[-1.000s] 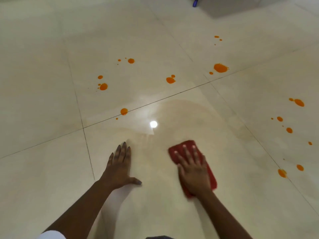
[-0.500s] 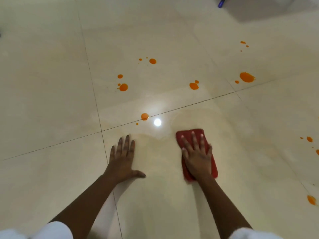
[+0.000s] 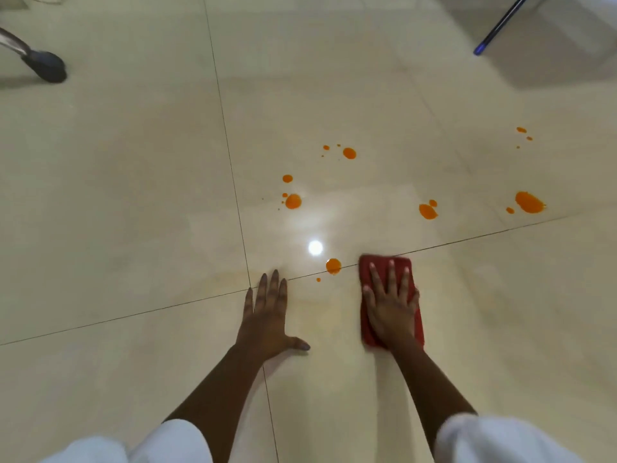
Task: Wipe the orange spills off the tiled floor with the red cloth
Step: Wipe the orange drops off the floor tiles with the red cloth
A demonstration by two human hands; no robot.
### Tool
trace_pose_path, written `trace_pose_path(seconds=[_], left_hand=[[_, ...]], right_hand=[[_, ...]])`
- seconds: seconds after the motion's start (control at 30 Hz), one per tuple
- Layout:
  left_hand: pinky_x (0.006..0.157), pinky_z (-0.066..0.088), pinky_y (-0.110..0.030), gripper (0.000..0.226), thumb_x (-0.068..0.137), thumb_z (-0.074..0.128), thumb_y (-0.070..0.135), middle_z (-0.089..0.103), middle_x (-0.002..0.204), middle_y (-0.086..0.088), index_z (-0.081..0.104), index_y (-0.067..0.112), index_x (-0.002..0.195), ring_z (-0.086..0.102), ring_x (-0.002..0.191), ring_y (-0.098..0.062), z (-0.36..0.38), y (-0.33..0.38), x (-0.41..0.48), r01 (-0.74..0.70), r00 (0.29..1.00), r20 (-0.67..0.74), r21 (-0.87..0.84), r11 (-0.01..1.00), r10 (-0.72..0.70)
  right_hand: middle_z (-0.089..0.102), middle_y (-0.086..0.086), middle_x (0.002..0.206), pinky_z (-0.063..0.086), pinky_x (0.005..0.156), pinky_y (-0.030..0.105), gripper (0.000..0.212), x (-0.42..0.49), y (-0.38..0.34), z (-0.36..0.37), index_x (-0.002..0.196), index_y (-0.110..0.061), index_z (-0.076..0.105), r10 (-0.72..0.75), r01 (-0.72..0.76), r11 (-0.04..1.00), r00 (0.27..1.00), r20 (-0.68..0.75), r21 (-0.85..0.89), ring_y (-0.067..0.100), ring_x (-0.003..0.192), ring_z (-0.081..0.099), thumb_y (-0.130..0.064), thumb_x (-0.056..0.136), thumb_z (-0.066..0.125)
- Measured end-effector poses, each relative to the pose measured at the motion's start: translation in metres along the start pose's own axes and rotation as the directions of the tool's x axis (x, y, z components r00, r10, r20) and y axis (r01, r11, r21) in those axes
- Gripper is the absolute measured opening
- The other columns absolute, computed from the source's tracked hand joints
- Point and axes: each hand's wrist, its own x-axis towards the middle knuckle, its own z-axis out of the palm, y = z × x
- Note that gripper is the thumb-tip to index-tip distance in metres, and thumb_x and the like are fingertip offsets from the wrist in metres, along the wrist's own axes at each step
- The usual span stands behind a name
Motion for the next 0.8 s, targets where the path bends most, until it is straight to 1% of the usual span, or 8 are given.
trace_pose_path(seconds=[0.13,0.23,0.33,0.47,0.53,0.63,0.73,0.8], left_hand=[[0.113,-0.018,-0.044,0.140,0.056,0.056,0.084,-0.042,0.146,-0.005,-0.028,0.012,0.142,-0.037,0.136,-0.026,0.007,-0.015,0.011,-0.029,0.999,-0.037,-0.018,0.999,0.029],[0.112,-0.020,-0.043,0.141,0.053,0.056,0.086,-0.046,0.143,-0.006,-0.036,0.015,0.134,-0.040,0.134,-0.026,0.010,-0.026,0.011,-0.011,0.998,-0.067,-0.049,0.999,0.008],[0.111,-0.021,-0.043,0.142,0.052,0.054,0.088,-0.045,0.145,-0.005,-0.037,0.015,0.133,-0.042,0.133,-0.025,0.010,-0.032,0.011,-0.039,0.998,-0.054,-0.043,0.998,0.037],[0.112,-0.022,-0.043,0.142,0.051,0.050,0.090,-0.047,0.144,-0.003,-0.039,0.016,0.133,-0.044,0.133,-0.023,0.013,-0.037,0.016,-0.036,0.998,-0.059,-0.031,0.999,0.034],[0.111,-0.022,-0.042,0.141,0.050,0.049,0.091,-0.047,0.143,-0.003,-0.039,0.018,0.133,-0.045,0.131,-0.023,0.010,-0.036,0.015,-0.023,0.997,-0.070,-0.036,0.999,0.021],[0.109,-0.025,-0.041,0.140,0.050,0.051,0.090,-0.048,0.141,-0.003,-0.040,0.019,0.130,-0.045,0.131,-0.023,-0.004,-0.048,0.023,0.044,0.993,-0.112,-0.053,0.998,-0.049],[0.109,-0.023,-0.044,0.143,0.050,0.053,0.089,-0.048,0.141,-0.005,-0.038,0.016,0.132,-0.043,0.131,-0.025,-0.018,-0.066,0.036,0.060,0.995,-0.079,-0.016,0.998,-0.061],[0.109,-0.023,-0.044,0.146,0.049,0.055,0.088,-0.049,0.139,-0.006,-0.038,0.014,0.133,-0.047,0.128,-0.026,-0.020,-0.074,0.042,0.049,0.998,-0.029,-0.017,0.999,-0.049]], right_hand=[[-0.008,0.002,0.159,-0.003,0.114,0.052,0.054,0.020,-0.086,0.005,0.147,-0.038,-0.001,-0.310,0.310,0.950,0.951,-0.013,-0.040,0.029,0.144,-0.016,-0.043,0.098,0.022],[0.013,0.002,0.157,0.008,0.116,0.055,0.055,-0.052,-0.070,0.035,0.147,-0.038,0.015,-0.529,0.527,0.846,0.849,-0.004,-0.079,0.032,0.144,0.006,-0.043,0.094,0.029],[0.024,0.003,0.153,0.025,0.108,0.053,0.055,-0.045,-0.006,0.018,0.145,-0.035,0.026,-0.388,0.382,0.921,0.916,-0.097,-0.079,0.032,0.141,0.023,-0.039,0.090,0.032],[0.000,0.003,0.159,0.006,0.114,0.053,0.053,0.077,-0.040,-0.011,0.148,-0.037,0.003,-0.087,0.087,0.996,0.993,-0.079,-0.007,0.028,0.145,-0.008,-0.040,0.098,0.022],[0.001,0.003,0.159,0.003,0.115,0.053,0.054,0.076,-0.094,0.003,0.148,-0.036,0.006,-0.261,0.260,0.965,0.964,-0.049,-0.029,0.029,0.145,-0.009,-0.039,0.098,0.024],[0.015,0.001,0.157,0.009,0.115,0.054,0.053,0.000,-0.100,0.037,0.147,-0.037,0.015,-0.588,0.583,0.808,0.807,-0.052,-0.089,0.030,0.145,0.004,-0.041,0.095,0.028],[0.030,0.003,0.152,0.026,0.110,0.054,0.053,0.007,-0.053,0.024,0.144,-0.035,0.027,-0.505,0.493,0.862,0.855,-0.116,-0.119,0.032,0.142,0.022,-0.041,0.092,0.029],[0.018,0.004,0.157,0.019,0.112,0.054,0.053,0.063,-0.064,0.002,0.146,-0.035,0.022,-0.336,0.328,0.942,0.932,-0.136,-0.079,0.031,0.145,0.010,-0.040,0.094,0.023]])
